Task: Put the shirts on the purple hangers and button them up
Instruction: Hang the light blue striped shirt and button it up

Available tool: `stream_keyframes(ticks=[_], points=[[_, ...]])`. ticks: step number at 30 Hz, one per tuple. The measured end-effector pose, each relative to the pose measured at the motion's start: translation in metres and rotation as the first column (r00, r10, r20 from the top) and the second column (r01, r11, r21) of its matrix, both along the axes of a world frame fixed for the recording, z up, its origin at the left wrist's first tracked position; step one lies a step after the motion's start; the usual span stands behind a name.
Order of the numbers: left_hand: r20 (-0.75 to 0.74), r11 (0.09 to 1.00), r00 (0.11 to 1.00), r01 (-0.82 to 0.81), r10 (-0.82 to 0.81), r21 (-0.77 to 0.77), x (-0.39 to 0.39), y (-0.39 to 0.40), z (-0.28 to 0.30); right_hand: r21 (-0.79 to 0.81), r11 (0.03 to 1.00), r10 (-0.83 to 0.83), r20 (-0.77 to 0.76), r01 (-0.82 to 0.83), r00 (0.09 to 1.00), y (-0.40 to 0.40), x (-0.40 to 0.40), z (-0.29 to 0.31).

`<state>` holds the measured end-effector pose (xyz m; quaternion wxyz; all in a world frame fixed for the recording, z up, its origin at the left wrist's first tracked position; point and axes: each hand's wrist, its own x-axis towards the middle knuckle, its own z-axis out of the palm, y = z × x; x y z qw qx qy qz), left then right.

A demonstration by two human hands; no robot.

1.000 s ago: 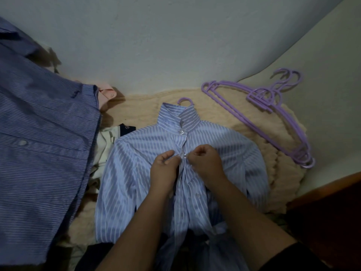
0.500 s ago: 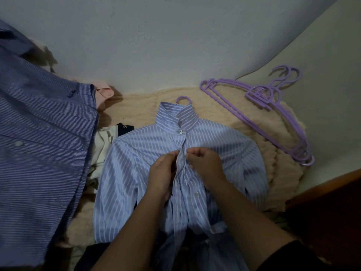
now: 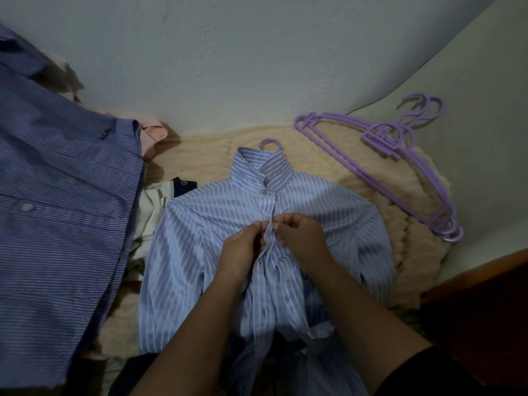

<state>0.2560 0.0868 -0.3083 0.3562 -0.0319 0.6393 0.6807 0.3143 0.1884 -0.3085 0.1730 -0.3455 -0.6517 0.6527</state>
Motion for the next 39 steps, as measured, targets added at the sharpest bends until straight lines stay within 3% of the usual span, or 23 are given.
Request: stream_keyframes(ticks=[3, 6, 27, 34, 39], points=[[-0.012, 1.000, 1.000, -0.006, 0.007, 0.028, 0.001, 0.002, -0.001, 0.125, 0.992, -0.026, -0.030, 0.030, 0.999, -0.006, 0.003, -0.004], [-0.050, 1.000, 0.999, -0.012, 0.012, 0.010, 0.004, 0.001, -0.003, 0.215, 0.975, 0.061, -0.019, -0.055, 0.998, -0.010, 0.007, -0.005], [0.000, 0.998, 0.999, 0.046, -0.046, 0.030, -0.002, 0.001, -0.007, -0.062, 0.998, 0.010, -0.003, -0.010, 1.000, 0.002, 0.000, -0.011], [0.086, 0.997, 0.996, 0.016, -0.022, 0.071, -0.012, 0.007, -0.008, 0.173, 0.981, 0.088, -0.003, -0.087, 0.996, 0.006, -0.007, -0.003], [-0.027, 0.998, 0.998, 0.049, -0.048, 0.044, -0.027, 0.012, 0.000, 0.279, 0.955, 0.106, 0.001, -0.102, 0.994, 0.021, -0.013, 0.002]])
